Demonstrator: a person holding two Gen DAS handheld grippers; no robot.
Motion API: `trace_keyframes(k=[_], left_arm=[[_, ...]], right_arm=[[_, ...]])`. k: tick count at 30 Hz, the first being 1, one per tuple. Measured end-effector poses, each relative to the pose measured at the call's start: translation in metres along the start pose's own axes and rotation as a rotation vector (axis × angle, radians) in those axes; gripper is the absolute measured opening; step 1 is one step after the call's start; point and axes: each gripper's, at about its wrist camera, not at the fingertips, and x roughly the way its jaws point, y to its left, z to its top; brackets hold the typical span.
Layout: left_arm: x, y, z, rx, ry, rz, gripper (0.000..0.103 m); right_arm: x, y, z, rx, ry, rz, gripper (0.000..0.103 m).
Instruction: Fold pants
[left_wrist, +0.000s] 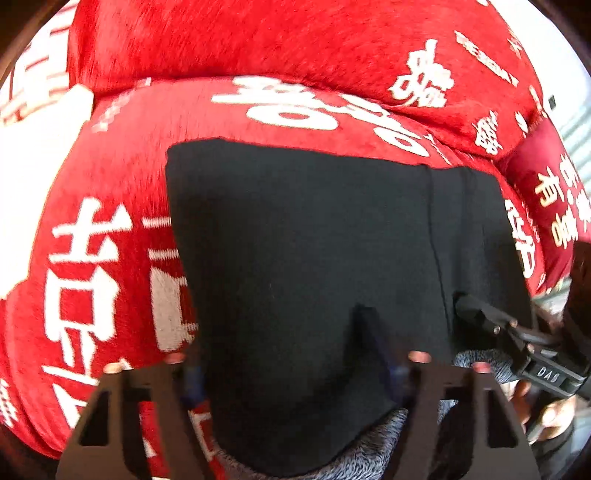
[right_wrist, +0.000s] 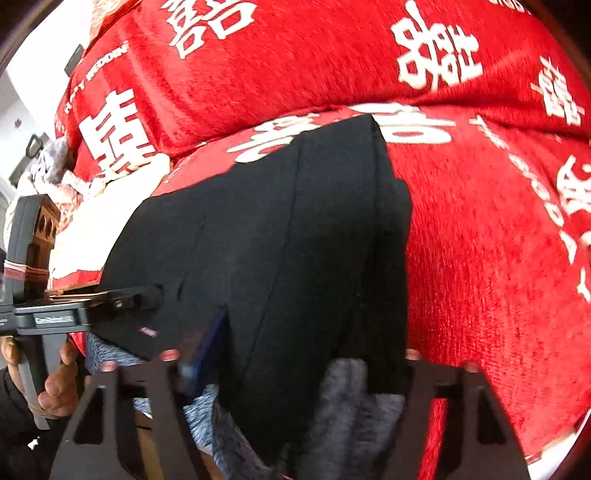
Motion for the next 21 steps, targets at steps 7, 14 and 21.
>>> trace_keyframes(k=[7, 14, 21], left_arm=[[-0.023, 0.014, -0.003, -0.048, -0.005, -0.028, 0.047], [-0.064, 0.036, -0.011, -0.095, -0.062, -0.017, 0.047], [-0.095, 0.074, -0.021, -0.132, -0.083, 0.029, 0.047]], right_arm=[[-0.027, 0.038, 0.004, -0.060, -0.047, -0.024, 0.054], [-0.042, 0.081, 0.013, -0.098, -0.087, 0.002, 0.053], [-0.033, 0.130, 0.019, -0.135, -0.080, 0.035, 0.053]])
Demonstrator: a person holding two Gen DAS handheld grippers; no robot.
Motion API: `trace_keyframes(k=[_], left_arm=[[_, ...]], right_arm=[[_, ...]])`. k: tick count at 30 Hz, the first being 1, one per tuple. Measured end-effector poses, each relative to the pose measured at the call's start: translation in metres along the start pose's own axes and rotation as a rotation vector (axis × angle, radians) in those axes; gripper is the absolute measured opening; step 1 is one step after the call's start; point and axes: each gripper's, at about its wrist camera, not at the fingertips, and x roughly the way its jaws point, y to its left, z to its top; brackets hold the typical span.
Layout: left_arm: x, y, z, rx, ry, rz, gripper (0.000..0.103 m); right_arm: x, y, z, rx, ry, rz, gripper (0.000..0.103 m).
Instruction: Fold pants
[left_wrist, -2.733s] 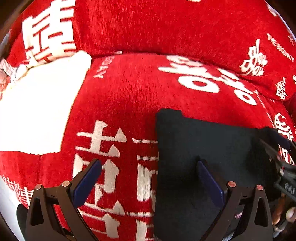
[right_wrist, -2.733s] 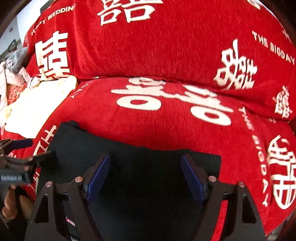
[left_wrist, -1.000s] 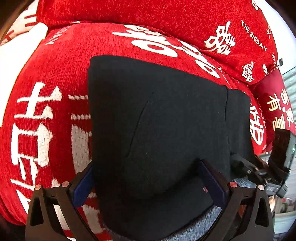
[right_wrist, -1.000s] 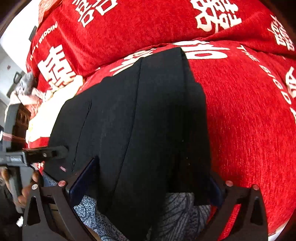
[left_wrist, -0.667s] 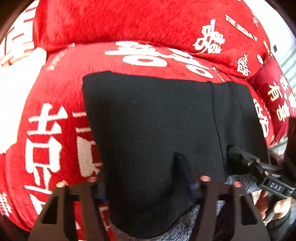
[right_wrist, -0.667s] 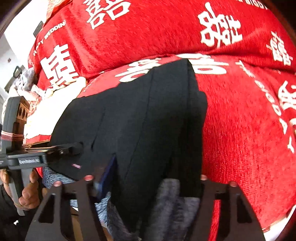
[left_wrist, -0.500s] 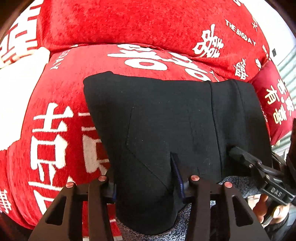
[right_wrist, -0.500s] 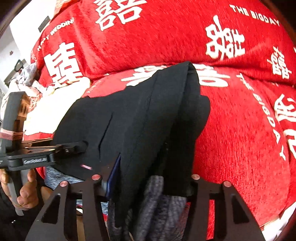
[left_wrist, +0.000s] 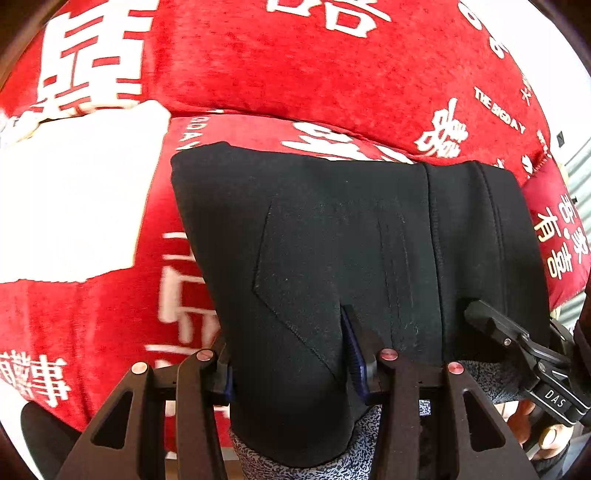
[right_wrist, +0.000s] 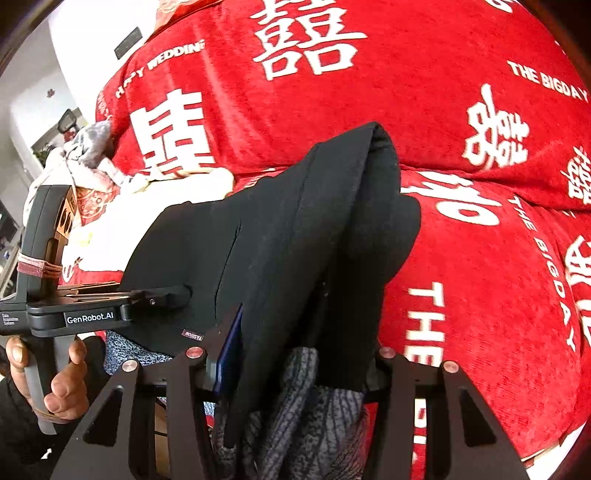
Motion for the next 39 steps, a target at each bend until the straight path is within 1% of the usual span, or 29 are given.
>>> trace_keyframes(k=[5, 11, 14, 19, 23, 26, 28, 29, 30, 31, 33, 34, 36, 39], left_arm=[[-0.010, 0.034, -0.005, -0.036, 0.002, 0.041, 0.047], [-0.009, 0.056, -0.012, -0.050, 0.010, 0.079, 0.047], [-0.003, 0.063, -0.013, -0.058, 0.022, 0.080, 0.047], [0.016, 0.062, -0.014, -0.061, 0.053, 0.081, 0.047], [0.021, 0.062, -0.015, -0.049, 0.046, 0.081, 0.049], [0.027, 0.065, -0.015, -0.057, 0.050, 0.074, 0.056], [0.031, 0.069, -0.016, -0.069, 0.053, 0.073, 0.066], [0.031, 0.072, -0.017, -0.077, 0.053, 0.075, 0.069], [0.030, 0.074, -0.017, -0.089, 0.053, 0.071, 0.073], [0.029, 0.075, -0.017, -0.094, 0.056, 0.073, 0.079], [0.026, 0.079, -0.017, -0.097, 0.066, 0.087, 0.083], [0.022, 0.081, -0.017, -0.098, 0.065, 0.093, 0.083], [0.011, 0.084, -0.018, -0.102, 0.054, 0.108, 0.083], [-0.008, 0.083, -0.019, -0.104, 0.006, 0.136, 0.083]], right_arm=[[0.020, 0.029, 0.000, -0.011, 0.023, 0.022, 0.053], [0.044, 0.049, -0.004, -0.002, 0.054, 0.039, 0.053], [0.055, 0.049, -0.006, 0.012, 0.072, 0.040, 0.053], [0.071, 0.043, -0.013, 0.034, 0.102, 0.025, 0.053], [0.079, 0.033, -0.020, 0.057, 0.106, 0.017, 0.055], [0.085, 0.027, -0.024, 0.080, 0.114, 0.012, 0.059], [0.091, 0.020, -0.027, 0.111, 0.126, 0.004, 0.067], [0.094, 0.016, -0.029, 0.135, 0.137, 0.006, 0.073], [0.096, 0.012, -0.030, 0.153, 0.150, 0.009, 0.076], [0.097, 0.008, -0.030, 0.165, 0.167, 0.010, 0.079], [0.093, 0.004, -0.028, 0.180, 0.176, 0.011, 0.080], [0.087, 0.002, -0.026, 0.183, 0.165, 0.007, 0.080], [0.069, 0.001, -0.022, 0.178, 0.108, -0.039, 0.081], [0.040, 0.014, -0.019, 0.114, 0.027, -0.085, 0.081]])
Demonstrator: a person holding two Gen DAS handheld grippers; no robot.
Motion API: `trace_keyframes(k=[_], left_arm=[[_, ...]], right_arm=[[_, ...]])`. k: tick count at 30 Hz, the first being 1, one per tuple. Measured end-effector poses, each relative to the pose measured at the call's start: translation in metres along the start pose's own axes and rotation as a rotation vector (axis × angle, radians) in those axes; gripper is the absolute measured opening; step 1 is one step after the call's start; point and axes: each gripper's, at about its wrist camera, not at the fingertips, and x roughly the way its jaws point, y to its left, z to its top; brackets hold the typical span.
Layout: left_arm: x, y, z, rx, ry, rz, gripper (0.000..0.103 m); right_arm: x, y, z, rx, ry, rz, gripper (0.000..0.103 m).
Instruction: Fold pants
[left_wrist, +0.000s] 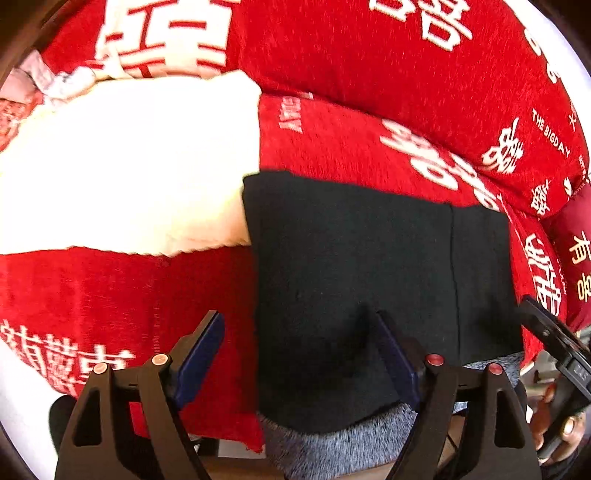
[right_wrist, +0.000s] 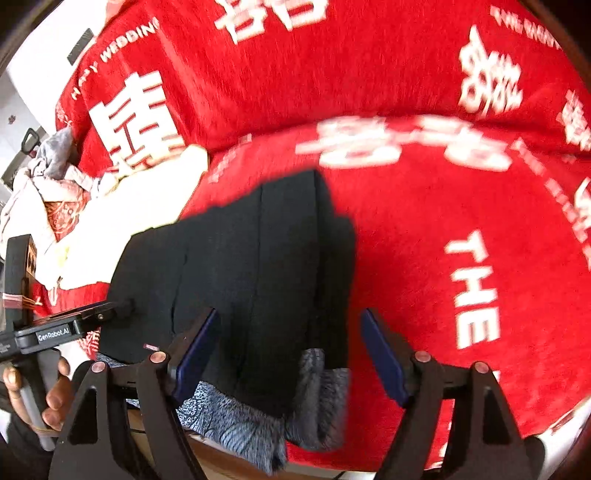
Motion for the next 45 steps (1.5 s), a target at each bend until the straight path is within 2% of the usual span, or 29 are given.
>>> trace_keyframes(k=[3, 6, 9, 14, 17, 18, 23, 28, 31, 34, 39, 43, 45], left_arm=[[-0.020, -0.008, -0.007, 0.025, -0.051, 0.014, 0.083], [-0.033, -0.023, -0.015, 0.077, -0.093, 0.031, 0.083], [-0.034, -0.037, -0.023, 0.114, -0.105, 0.023, 0.083], [-0.005, -0.054, -0.034, 0.153, -0.036, 0.029, 0.083], [0.016, -0.055, -0.038, 0.160, 0.001, 0.073, 0.083], [0.022, -0.053, -0.039, 0.149, 0.010, 0.066, 0.083], [0.017, -0.047, -0.036, 0.128, 0.010, 0.053, 0.085], [-0.003, -0.039, -0.015, 0.116, -0.071, 0.083, 0.085], [-0.003, -0.021, 0.011, 0.018, -0.071, 0.083, 0.086], [0.007, -0.005, 0.036, -0.071, -0.044, 0.088, 0.085], [0.035, 0.008, 0.063, -0.109, 0.026, 0.202, 0.086], [0.047, 0.011, 0.073, -0.113, 0.039, 0.214, 0.086], [0.054, 0.010, 0.074, -0.097, 0.053, 0.242, 0.089]], right_arm=[[-0.018, 0.031, -0.010, -0.153, -0.048, -0.013, 0.084], [-0.018, 0.067, -0.032, -0.368, -0.015, 0.000, 0.084], [-0.010, 0.081, -0.052, -0.463, 0.014, -0.007, 0.084], [0.014, 0.072, -0.065, -0.433, 0.078, -0.007, 0.084], [0.022, 0.064, -0.068, -0.409, 0.089, 0.007, 0.084], [0.021, 0.063, -0.070, -0.411, 0.084, 0.013, 0.085], [0.018, 0.068, -0.069, -0.450, 0.093, 0.008, 0.087], [-0.001, 0.060, -0.039, -0.417, 0.021, 0.027, 0.088], [0.002, 0.050, -0.009, -0.362, -0.004, 0.004, 0.088], [0.010, 0.042, 0.023, -0.282, -0.023, 0.046, 0.089], [0.044, 0.041, 0.051, -0.257, 0.024, 0.049, 0.089], [0.070, 0.037, 0.058, -0.233, 0.075, 0.043, 0.089], [0.080, 0.038, 0.061, -0.241, 0.091, 0.032, 0.090]])
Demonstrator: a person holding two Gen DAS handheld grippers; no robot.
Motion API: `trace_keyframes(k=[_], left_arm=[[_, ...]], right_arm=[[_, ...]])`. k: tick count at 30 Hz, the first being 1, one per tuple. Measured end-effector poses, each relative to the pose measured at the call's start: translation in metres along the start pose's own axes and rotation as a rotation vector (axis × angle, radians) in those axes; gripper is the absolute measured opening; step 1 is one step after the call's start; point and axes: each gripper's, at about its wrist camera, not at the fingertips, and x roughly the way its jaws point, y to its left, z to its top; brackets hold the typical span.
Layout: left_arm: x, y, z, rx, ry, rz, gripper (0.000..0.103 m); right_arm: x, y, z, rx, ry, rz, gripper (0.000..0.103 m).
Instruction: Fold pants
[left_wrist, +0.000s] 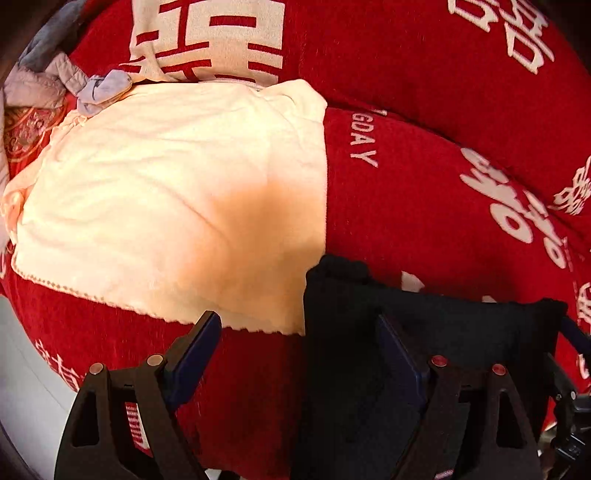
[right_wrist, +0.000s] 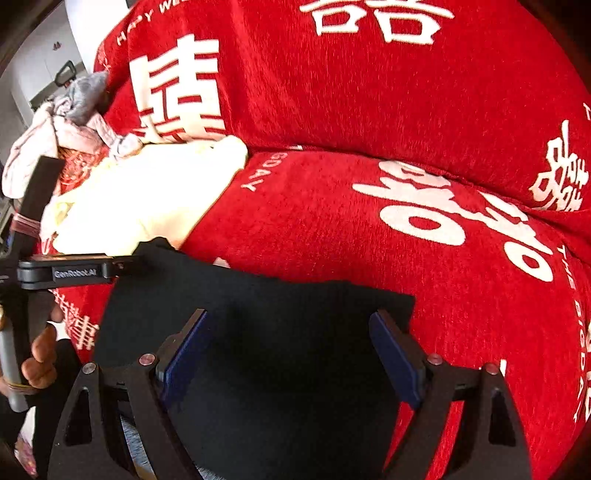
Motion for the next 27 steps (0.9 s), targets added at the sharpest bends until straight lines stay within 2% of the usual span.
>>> trace_keyframes(k=[5, 8, 10, 16, 19, 23, 27], left_arm=[[0.014, -0.011, 0.005, 0.049, 0.020, 0.059, 0.093], [0.020, -0.008, 0.008, 0.043, 0.027, 0.038, 0.094], [0.026, -0.003, 0.008, 0.015, 0.031, 0.045, 0.103], [0.021, 0.001, 0.010, 0.021, 0.025, 0.012, 0.103], [0.004, 0.003, 0.007, 0.024, 0.000, 0.008, 0.103], [-0.031, 0.006, -0.017, 0.057, -0.070, -0.023, 0.103], [-0.053, 0.004, -0.048, 0.087, -0.091, -0.037, 0.103]], right_arm=[[0.024, -0.010, 0.001, 0.034, 0.076, 0.017, 0.095], [0.031, -0.015, -0.003, 0.056, 0.075, 0.026, 0.097], [0.035, -0.014, -0.004, 0.055, 0.072, 0.018, 0.098], [0.040, -0.005, -0.004, 0.001, 0.086, -0.029, 0.102], [0.025, -0.009, -0.006, 0.016, 0.066, -0.068, 0.102], [-0.014, -0.012, -0.022, 0.059, -0.005, -0.036, 0.102], [-0.046, 0.001, -0.050, 0.030, -0.046, -0.028, 0.102]])
